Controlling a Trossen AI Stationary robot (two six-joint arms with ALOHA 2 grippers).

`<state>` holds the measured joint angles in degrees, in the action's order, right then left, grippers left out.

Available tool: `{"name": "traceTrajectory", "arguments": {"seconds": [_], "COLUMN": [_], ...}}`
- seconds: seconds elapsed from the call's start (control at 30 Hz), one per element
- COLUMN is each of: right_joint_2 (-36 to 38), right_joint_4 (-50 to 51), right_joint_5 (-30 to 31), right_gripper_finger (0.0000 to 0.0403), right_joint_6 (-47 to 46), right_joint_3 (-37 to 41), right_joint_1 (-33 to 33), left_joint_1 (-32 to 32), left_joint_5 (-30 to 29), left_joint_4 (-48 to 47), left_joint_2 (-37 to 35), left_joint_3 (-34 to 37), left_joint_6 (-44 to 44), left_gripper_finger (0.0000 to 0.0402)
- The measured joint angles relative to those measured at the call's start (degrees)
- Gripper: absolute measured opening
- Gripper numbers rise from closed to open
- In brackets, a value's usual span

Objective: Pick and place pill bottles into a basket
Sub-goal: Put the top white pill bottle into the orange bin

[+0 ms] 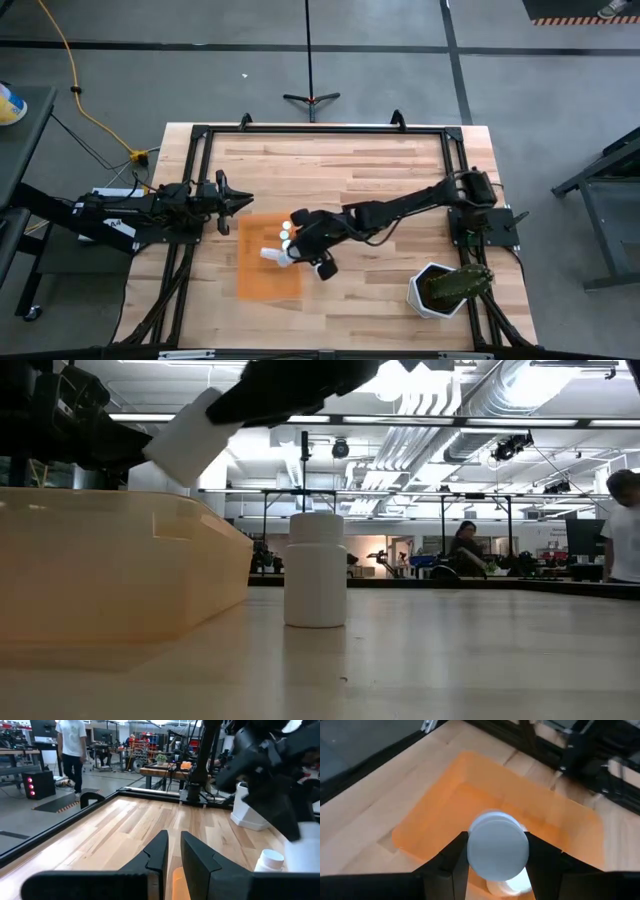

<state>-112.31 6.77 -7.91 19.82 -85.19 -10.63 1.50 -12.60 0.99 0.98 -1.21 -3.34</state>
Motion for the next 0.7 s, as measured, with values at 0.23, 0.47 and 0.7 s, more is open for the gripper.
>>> {"name": "traceTrajectory", "arguments": {"seconds": [0.23,0.47,0.7], "right_joint_2": [-7.44,-11.96,-12.42], "right_joint_4": [13.63,20.95,22.26], "right_joint_5": [-2.15,-3.40,-2.61], "right_gripper_finger": [0.0151,0.0149,0.0164], "right_joint_6": [2.20,3.41,3.34], "right_joint_3": [-12.18,-16.90,-16.90], "right_joint_1": [-0.13,-0.13,0.06], "left_joint_1": [0.00,0.01,0.01], "left_joint_5": [-0.04,0.00,0.02], "left_joint_4": [0.00,0.00,0.01], "left_joint_2": [0.01,0.01,0.01], "left_joint_3": [0.00,0.00,0.00], "left_joint_6": [0.04,0.04,0.03], "left_gripper_finger": [0.0088,0.0088,0.0088]}}
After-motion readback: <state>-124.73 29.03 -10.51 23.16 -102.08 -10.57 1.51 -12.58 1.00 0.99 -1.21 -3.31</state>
